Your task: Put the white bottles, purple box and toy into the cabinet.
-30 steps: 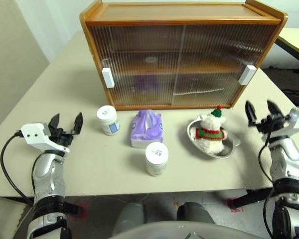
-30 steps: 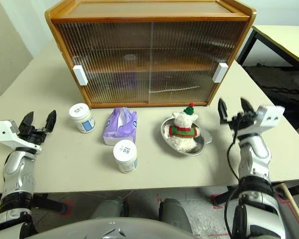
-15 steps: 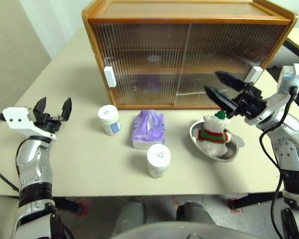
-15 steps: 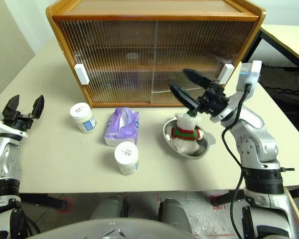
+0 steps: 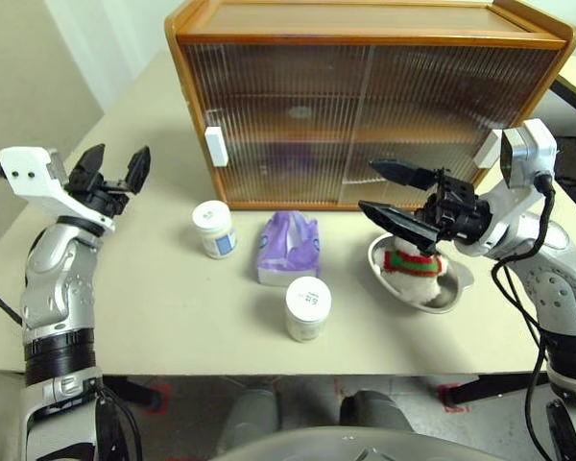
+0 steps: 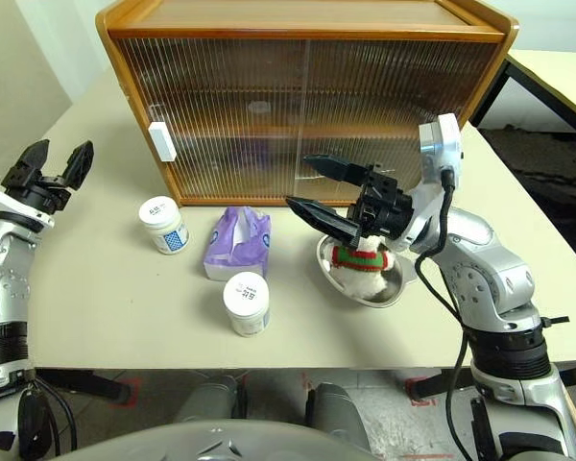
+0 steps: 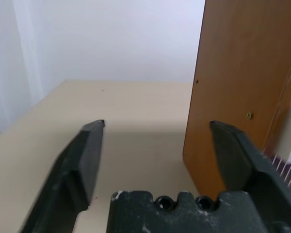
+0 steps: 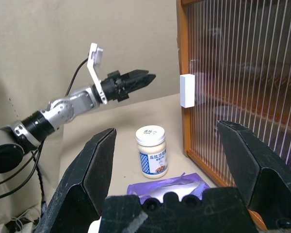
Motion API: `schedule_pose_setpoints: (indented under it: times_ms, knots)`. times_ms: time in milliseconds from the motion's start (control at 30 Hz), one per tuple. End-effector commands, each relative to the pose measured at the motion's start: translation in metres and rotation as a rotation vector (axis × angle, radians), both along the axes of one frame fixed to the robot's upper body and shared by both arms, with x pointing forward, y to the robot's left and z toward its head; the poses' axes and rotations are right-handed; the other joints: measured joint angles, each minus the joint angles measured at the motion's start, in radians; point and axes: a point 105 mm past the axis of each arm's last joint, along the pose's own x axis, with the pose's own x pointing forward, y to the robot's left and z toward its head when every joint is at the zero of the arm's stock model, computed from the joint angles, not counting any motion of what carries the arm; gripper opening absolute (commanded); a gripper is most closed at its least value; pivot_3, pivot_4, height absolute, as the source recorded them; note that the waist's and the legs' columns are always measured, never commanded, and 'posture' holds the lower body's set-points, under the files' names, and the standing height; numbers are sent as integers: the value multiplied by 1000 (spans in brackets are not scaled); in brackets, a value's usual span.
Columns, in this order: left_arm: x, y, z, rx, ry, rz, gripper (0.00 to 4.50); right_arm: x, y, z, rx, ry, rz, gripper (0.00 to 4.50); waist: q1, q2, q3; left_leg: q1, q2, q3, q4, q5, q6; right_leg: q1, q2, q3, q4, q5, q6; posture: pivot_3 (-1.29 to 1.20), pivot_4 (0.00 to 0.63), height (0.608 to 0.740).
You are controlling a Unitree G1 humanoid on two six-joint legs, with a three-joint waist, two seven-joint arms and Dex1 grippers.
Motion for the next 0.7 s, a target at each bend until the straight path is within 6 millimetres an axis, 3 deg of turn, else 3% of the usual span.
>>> schedule_pose_setpoints:
  times_ms: [33,267,567,700]
  knots:
    - [6,-24,3,-16,26,-57,2802,5,0,1,6,-24,-26,4500,0,0,0,0,0,0,1,0,0,0,0,0,0,0,0,115,0,740]
    - [23,-61,0,-47,65,-117,25,6,2,2,20,-23,-32,4500,1,-1,1,-1,-1,1,4,0,1,1,6,1,0,2,3,102,0,740]
    - [29,-91,-4,-73,79,-188,25,7,1,3,35,-21,-53,4500,-6,-1,1,-1,-1,1,7,2,4,1,8,2,0,4,4,86,0,740]
    - [25,-91,-7,-65,89,-196,25,8,0,4,40,-22,-63,4500,-4,-1,1,-2,-1,1,8,2,4,1,8,2,0,4,5,80,0,740]
